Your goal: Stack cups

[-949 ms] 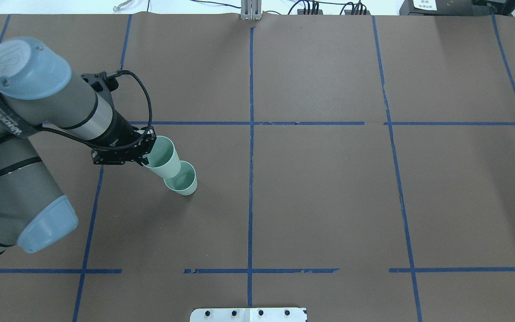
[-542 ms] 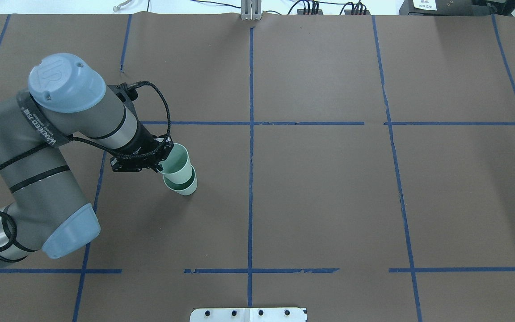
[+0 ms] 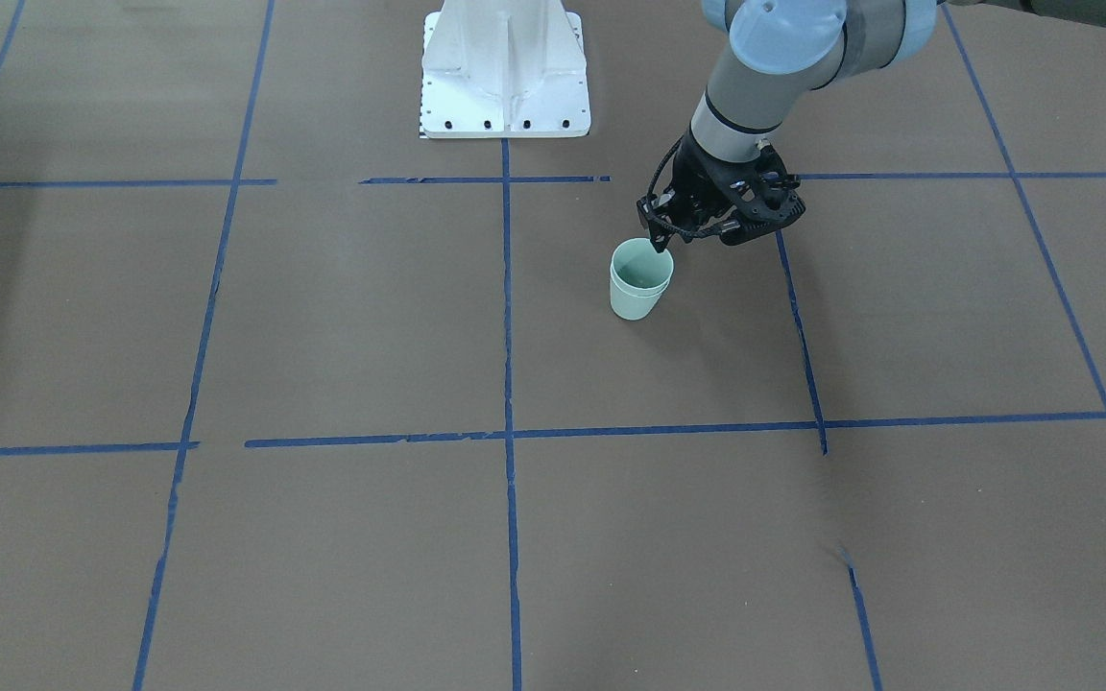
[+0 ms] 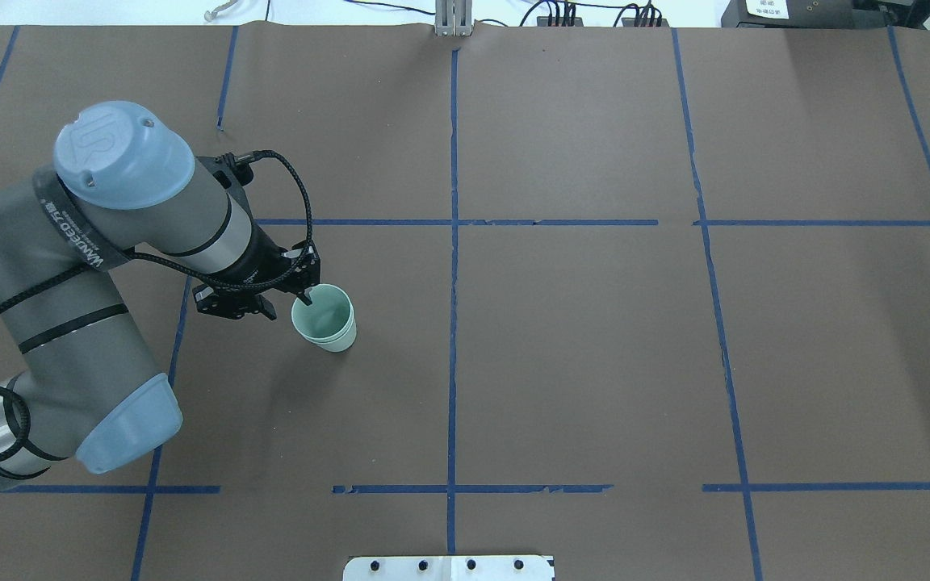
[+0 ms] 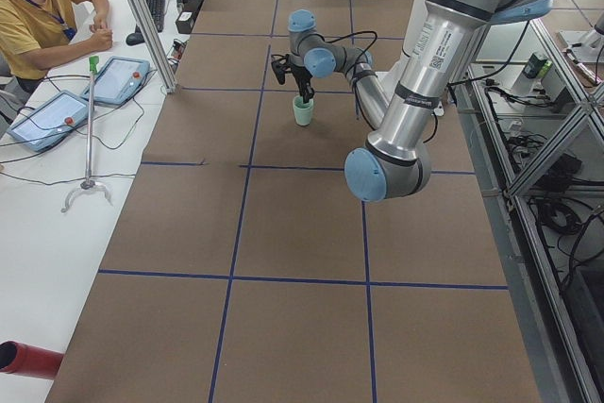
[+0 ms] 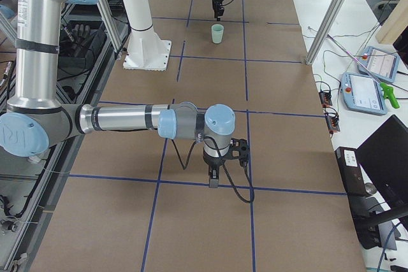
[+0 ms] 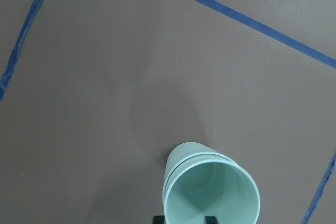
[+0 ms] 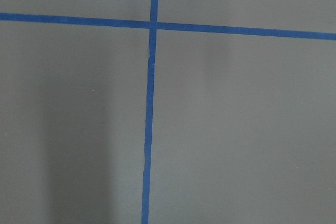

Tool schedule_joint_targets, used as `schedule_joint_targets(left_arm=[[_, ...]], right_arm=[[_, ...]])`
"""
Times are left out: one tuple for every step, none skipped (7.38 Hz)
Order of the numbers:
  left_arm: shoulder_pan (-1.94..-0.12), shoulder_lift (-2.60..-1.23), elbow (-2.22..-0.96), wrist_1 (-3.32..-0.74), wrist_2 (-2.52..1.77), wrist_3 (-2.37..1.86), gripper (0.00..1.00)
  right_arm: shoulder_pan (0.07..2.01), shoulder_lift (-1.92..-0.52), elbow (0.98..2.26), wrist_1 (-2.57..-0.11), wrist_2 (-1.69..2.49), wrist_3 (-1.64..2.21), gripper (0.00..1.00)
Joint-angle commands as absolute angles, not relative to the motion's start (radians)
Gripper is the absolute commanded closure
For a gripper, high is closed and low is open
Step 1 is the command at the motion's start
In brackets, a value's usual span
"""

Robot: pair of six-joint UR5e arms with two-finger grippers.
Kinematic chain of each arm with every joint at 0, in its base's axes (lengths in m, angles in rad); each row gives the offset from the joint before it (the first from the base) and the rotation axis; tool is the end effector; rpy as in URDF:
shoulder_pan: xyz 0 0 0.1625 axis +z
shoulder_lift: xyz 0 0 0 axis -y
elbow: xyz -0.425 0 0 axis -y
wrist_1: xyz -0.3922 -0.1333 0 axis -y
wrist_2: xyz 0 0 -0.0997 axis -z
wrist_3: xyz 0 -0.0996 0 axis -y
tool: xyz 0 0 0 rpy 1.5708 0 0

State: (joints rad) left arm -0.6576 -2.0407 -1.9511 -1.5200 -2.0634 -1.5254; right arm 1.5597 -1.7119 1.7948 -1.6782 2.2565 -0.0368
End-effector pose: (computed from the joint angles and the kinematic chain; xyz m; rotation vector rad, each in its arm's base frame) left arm 0.4092 -0.4250 0.2364 -0.1686 0.8995 -0.3725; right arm 0.0655 -0.4296 0.6303 -0.0147 -0.6860 -0.0376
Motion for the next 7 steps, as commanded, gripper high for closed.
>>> schedule_joint_targets(left_arm=[[-0.692,-2.028,-1.977,-1.522,-2.071,-1.418,0.0],[-0.715,-1.961,-1.999,-1.525,-2.075,-1.307,0.0],[-0.777,-1.897,-2.023,-1.526,-2.079,-1.164,0.0],[-0.873,-1.819,-2.023,-1.526,-2.091,-0.971,0.0],[-0.978,-1.722,-2.022,-1.526,-2.174,-0.727,0.0],[-1.111,-1.654,-2.011,-1.525,-2.244,-0.473,0.0],[-1.214,-1.55,-2.0,-1.525,-2.256,-0.257,0.0]], right_arm=[[1.559,-1.712,1.795,-1.678,2.256,-0.037,0.0],[1.559,-1.712,1.795,-1.678,2.256,-0.037,0.0],[1.559,-1.712,1.795,-1.678,2.256,-0.037,0.0],[1.559,-1.712,1.795,-1.678,2.256,-0.037,0.0],[1.56,-1.712,1.795,-1.678,2.256,-0.037,0.0],[1.56,-1.712,1.795,-1.678,2.256,-0.037,0.0],[1.559,-1.712,1.795,-1.678,2.256,-0.037,0.0]])
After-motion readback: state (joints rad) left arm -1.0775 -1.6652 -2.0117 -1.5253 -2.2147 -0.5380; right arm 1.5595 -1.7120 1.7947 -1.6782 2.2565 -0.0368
